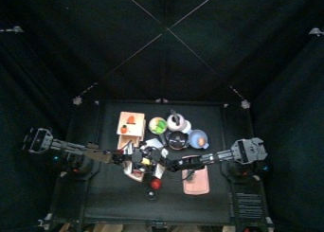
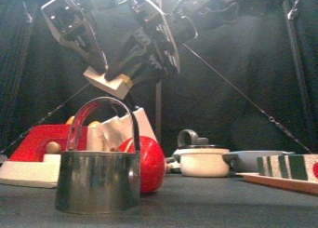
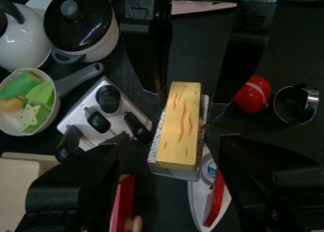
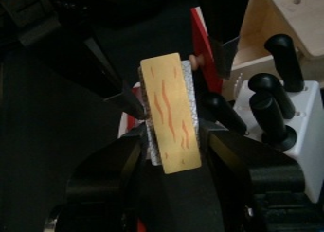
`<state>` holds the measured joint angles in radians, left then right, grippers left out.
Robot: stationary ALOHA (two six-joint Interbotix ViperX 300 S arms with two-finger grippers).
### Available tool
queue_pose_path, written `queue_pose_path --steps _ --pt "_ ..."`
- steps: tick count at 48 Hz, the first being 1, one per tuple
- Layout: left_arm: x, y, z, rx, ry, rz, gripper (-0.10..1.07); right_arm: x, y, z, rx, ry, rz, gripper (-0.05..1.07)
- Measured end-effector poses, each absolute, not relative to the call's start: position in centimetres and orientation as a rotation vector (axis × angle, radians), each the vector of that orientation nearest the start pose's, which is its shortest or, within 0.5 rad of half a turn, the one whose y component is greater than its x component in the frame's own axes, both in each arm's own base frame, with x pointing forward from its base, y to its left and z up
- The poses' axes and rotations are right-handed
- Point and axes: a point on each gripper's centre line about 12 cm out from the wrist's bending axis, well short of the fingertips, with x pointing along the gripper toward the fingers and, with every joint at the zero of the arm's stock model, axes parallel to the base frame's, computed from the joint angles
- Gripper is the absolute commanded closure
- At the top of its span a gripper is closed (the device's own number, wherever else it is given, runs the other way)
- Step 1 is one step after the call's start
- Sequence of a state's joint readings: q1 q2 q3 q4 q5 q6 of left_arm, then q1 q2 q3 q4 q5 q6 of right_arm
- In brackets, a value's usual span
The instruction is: Hand over egg sushi
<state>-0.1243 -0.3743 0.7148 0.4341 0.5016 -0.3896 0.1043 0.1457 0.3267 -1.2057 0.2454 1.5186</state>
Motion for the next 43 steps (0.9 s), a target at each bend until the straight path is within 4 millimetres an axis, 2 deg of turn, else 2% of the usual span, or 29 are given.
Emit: queue_pose_path --steps 28,43 --pt "30.81 -1.57 24.18 0.104 0.802 0.075 0.03 46.71 2.12 21.68 0.220 0.530 -0.211 0.35" --pt "30.75 -1.65 24.07 0.107 0.805 0.071 0.23 46.78 2.04 21.78 0.205 0.526 -0.203 0.34"
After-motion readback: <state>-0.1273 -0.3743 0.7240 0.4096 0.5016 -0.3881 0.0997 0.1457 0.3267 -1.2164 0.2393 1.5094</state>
